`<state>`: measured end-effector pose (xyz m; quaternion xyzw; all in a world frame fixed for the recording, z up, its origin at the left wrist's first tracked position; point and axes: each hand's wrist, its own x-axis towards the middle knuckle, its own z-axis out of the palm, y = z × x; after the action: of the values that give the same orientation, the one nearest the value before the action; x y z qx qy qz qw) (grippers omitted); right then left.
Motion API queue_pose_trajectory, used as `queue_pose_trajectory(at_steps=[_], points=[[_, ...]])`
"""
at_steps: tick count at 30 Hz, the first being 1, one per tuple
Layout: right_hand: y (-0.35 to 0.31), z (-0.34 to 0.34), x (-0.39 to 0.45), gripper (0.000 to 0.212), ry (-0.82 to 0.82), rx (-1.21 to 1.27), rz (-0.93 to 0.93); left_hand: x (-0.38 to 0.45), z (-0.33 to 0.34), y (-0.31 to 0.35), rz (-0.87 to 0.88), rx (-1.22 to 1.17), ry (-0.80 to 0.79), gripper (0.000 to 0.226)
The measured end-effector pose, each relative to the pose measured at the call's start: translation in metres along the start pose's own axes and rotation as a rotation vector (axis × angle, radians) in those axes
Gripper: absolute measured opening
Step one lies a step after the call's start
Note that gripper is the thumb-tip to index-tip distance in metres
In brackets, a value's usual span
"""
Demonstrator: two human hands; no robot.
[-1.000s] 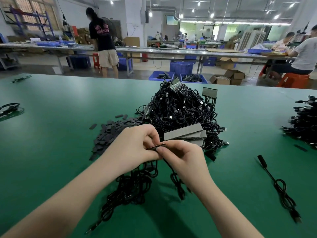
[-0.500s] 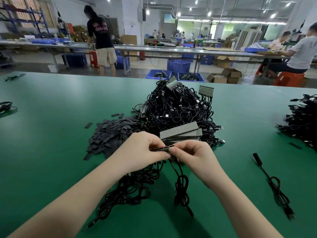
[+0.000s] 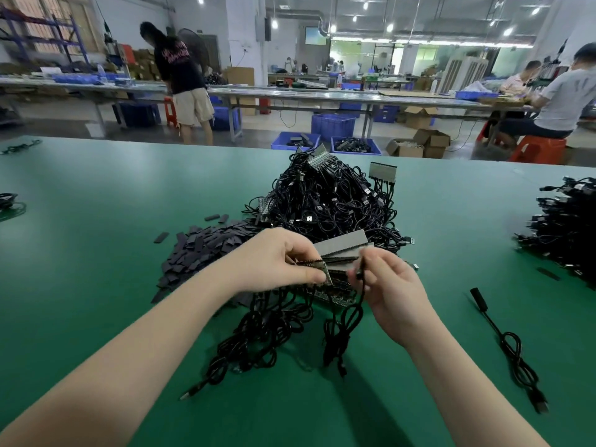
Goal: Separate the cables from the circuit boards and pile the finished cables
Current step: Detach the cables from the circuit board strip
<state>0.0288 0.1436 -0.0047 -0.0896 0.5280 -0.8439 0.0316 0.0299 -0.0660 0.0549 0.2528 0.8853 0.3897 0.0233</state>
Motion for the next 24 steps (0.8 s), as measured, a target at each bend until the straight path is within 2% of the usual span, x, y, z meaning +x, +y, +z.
queue_pose_trajectory(at_steps=[2,7,9,12,14,16,20,24], points=[[0.002,-0.013,0.001,0.014,0.131,0.101,0.030,0.013,-0.014,0.010,0.018,0.020,-0.076,0.006],[0.027,-0.048,-0.005,0.011,0.459,-0.033,0.114,0.070,-0.039,0.019,0.001,0.079,-0.057,0.017],[0.035,-0.062,-0.009,0.013,0.526,-0.089,0.138,0.094,-0.036,0.017,-0.018,0.114,-0.064,0.014],[0.044,-0.077,-0.015,0.014,0.575,-0.102,0.176,0.125,-0.013,0.004,-0.050,0.245,0.094,0.012],[0.049,-0.083,-0.018,0.015,0.590,-0.095,0.184,0.130,0.012,-0.012,-0.131,0.512,0.255,0.049],[0.052,-0.085,-0.020,0.012,0.595,-0.067,0.180,0.124,0.033,-0.027,-0.216,0.618,0.393,0.069],[0.050,-0.074,-0.023,0.012,0.512,-0.015,0.157,0.089,0.065,-0.048,-0.251,0.317,0.556,0.060],[0.047,-0.042,-0.029,0.011,0.268,-0.089,0.214,0.035,0.088,-0.067,-0.222,0.123,0.668,0.047]])
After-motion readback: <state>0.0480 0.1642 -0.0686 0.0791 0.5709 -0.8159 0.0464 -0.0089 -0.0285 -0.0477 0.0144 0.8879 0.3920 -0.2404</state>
